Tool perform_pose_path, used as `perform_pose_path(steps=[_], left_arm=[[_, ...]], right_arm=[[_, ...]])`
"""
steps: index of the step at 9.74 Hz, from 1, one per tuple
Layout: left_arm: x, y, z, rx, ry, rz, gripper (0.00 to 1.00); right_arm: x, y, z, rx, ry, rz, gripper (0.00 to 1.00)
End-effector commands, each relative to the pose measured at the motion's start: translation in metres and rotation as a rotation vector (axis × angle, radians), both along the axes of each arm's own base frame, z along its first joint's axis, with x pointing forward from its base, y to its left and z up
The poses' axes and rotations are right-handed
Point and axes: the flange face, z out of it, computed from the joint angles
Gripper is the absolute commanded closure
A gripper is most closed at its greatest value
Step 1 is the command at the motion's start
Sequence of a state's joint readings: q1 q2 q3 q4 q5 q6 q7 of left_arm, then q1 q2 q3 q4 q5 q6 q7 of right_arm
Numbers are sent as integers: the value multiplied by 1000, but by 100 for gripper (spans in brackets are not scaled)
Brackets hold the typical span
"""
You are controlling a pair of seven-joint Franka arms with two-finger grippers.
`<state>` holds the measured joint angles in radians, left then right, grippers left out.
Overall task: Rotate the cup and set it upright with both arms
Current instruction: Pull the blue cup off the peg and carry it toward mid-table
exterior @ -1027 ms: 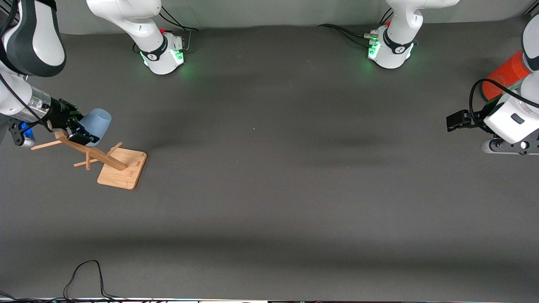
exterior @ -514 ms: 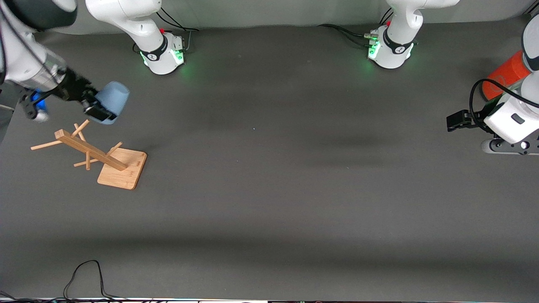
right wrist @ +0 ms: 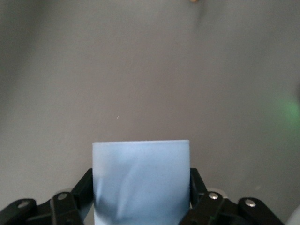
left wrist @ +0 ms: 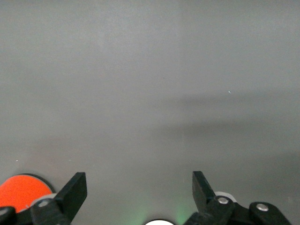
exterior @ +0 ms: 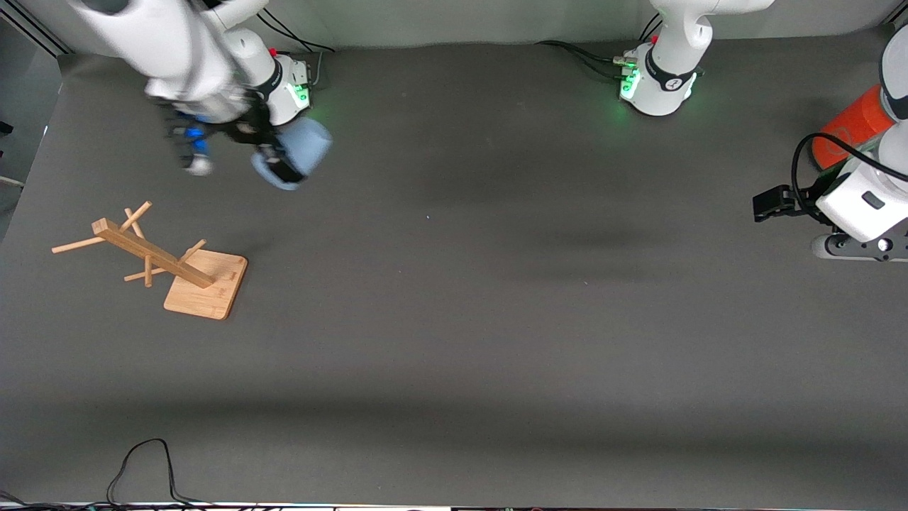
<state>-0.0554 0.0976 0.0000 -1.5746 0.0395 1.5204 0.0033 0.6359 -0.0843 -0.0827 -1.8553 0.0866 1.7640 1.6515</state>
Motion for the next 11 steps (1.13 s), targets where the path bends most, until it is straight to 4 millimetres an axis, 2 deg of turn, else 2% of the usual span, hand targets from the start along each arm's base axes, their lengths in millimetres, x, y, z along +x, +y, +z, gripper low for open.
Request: perform_pose_path(steps=[1, 3, 5, 6, 7, 9, 11], left_arm=[[-1, 1, 4, -8, 10, -13, 0], [-1, 0, 4, -8, 10, -15, 0], [-1, 1, 4, -7, 10, -12, 0], [-1, 1, 4, -8, 10, -13, 0], [-1, 1, 4, -8, 10, -13, 0], [-1, 1, 4, -8, 10, -13, 0], [0, 2, 4, -8, 10, -12, 0]], right_arm=[[31, 113, -29, -48, 4, -109, 31], [42, 203, -81, -82, -6, -221, 31], [46, 259, -134, -95, -55, -336, 31], [38, 285, -166, -108, -82, -373, 31], [34, 299, -199, -127, -99, -419, 31], [23, 313, -268, -191, -117, -473, 31], [21, 324, -319, -207, -125, -550, 31]])
